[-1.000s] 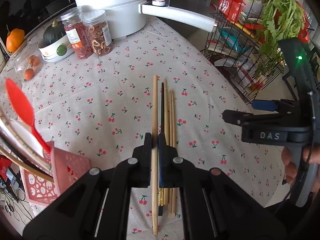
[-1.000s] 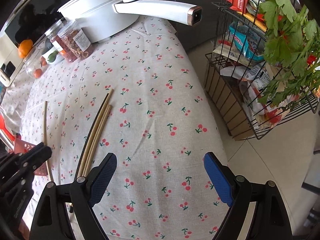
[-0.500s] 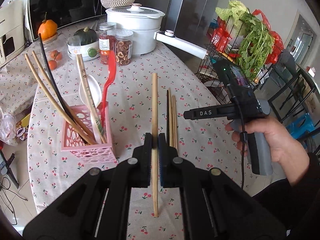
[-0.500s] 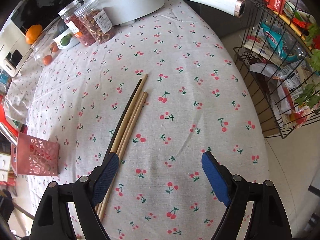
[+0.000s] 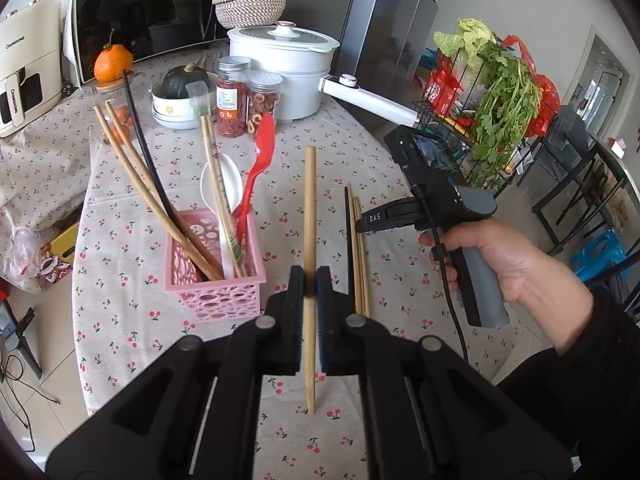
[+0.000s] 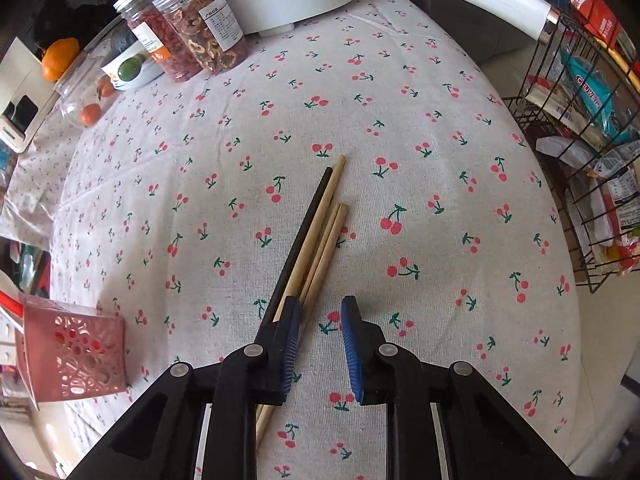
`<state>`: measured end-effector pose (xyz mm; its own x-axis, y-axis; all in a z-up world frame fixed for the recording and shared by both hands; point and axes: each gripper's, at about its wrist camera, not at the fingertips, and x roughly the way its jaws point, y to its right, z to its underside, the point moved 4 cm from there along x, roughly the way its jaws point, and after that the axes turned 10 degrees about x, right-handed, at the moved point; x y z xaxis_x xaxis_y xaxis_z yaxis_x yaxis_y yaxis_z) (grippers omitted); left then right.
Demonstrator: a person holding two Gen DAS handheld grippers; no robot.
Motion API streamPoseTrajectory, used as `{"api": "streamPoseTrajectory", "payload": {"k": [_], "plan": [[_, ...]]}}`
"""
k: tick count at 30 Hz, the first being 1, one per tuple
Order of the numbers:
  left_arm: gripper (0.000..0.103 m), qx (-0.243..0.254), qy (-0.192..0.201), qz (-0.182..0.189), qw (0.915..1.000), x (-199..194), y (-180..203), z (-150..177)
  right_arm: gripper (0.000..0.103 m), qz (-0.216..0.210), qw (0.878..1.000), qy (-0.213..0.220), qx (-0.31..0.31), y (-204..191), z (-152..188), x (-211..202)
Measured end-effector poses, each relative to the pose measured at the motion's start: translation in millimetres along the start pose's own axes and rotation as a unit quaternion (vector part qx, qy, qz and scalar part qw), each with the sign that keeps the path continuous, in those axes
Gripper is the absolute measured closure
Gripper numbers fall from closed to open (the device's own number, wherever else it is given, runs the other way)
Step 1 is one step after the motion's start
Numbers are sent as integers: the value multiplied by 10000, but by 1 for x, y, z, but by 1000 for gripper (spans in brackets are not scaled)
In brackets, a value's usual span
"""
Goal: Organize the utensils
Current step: 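Lift the wooden chopstick with the left tool while the right tool grasps a pair of wooden chopsticks, then lower the chopstick into the basket with the left tool while the right tool drops its pair in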
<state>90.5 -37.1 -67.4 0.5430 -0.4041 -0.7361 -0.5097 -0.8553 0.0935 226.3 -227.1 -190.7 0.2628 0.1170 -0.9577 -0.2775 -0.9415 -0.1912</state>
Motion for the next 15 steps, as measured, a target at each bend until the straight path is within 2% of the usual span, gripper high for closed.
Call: {"api": "streamPoseTrajectory", "payload": {"k": [5, 9, 11, 15], "plan": [[96, -33, -9, 2, 10000, -1, -3, 2, 82, 267, 9993, -165, -188, -13, 9, 4], [96, -51, 7, -13, 10000, -3, -4, 3, 82, 656, 9961, -12, -590, -26, 15, 5], [96, -74, 10, -11, 10000, -3, -5, 3, 83, 584, 9968, -19, -551, -25, 15, 5], [96, -87, 45, -20, 9999, -6, -7, 4, 94, 190, 9993, 77, -311, -14, 14, 3]]}}
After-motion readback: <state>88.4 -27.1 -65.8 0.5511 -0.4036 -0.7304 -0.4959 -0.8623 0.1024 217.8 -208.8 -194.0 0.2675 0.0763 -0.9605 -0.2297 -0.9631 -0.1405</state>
